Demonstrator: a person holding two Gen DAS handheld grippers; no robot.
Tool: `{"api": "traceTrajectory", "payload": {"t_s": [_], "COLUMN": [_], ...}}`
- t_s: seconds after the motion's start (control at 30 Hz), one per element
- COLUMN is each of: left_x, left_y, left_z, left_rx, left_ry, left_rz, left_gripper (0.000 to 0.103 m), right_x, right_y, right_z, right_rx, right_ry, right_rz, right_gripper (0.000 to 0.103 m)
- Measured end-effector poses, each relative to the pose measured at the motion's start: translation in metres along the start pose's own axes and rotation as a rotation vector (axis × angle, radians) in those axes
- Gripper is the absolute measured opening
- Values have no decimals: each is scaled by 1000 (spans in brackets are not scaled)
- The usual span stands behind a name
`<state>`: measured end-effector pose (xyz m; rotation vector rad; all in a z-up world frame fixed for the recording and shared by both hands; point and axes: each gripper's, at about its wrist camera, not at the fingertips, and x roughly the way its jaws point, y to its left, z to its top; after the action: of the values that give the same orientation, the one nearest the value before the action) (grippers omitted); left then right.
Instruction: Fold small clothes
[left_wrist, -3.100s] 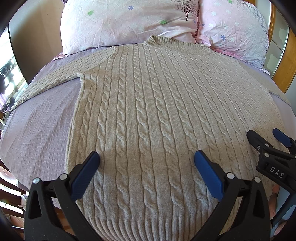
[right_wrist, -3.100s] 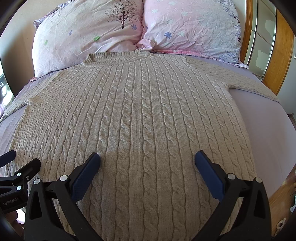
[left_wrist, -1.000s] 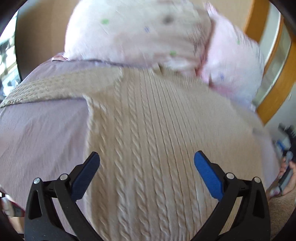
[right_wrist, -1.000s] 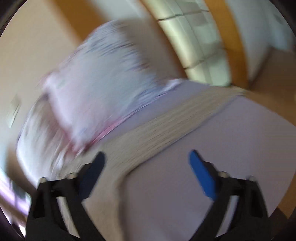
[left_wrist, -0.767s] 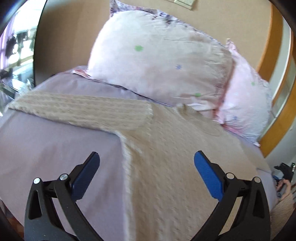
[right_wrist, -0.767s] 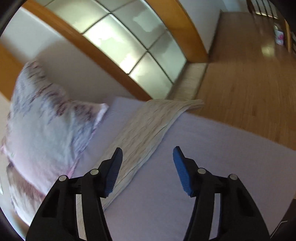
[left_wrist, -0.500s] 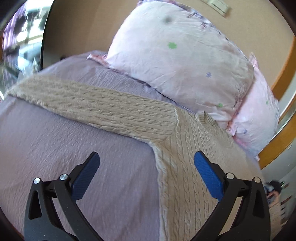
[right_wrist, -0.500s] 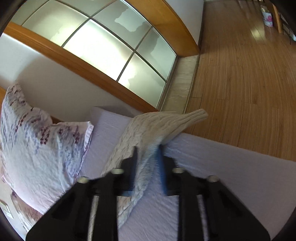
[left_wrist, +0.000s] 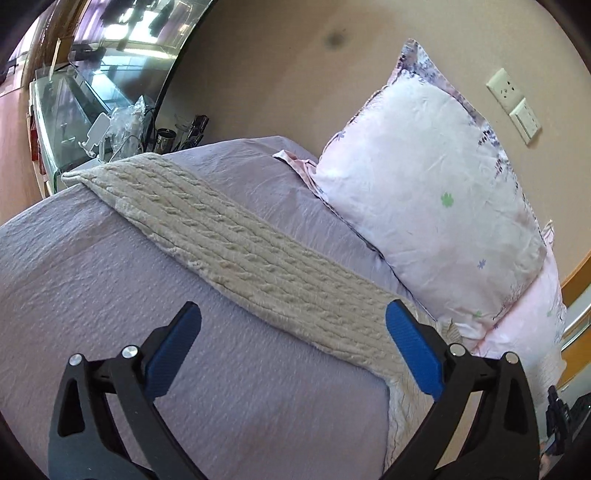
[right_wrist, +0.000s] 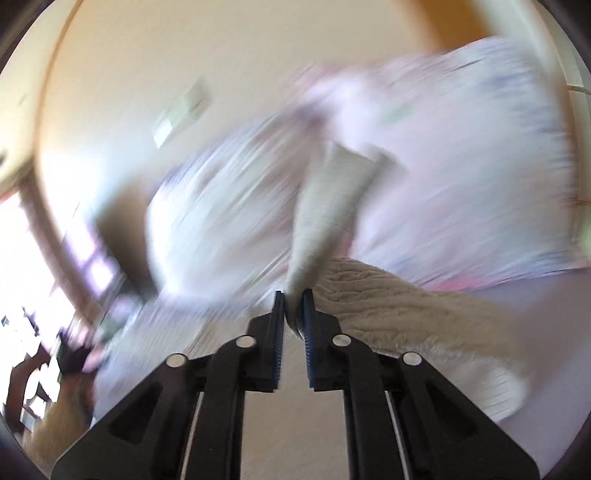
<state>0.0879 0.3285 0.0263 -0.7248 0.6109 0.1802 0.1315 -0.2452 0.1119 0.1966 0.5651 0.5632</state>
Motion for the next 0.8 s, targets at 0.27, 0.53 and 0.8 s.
{"api": "traceTrajectory", "payload": {"t_s": [0.27,0.53,0.8], "left_x": [22,22,24], "left_y": [53,104,24], "left_z": [27,51,60], "left_rx": [-215,-461,-215], "left_ry": [10,-48,-80], "left_rz": [26,31,-8], "left_gripper": [71,38,6], "right_x": [-2,-42,-51], "right_y": [41,-10,-36], "right_z": [-19,-31,-45], "right_rx": [-101,52,90], "right_ry": [-16,-80,-94], "right_rz": [19,-51,-62], "right_gripper": [74,80,80]}}
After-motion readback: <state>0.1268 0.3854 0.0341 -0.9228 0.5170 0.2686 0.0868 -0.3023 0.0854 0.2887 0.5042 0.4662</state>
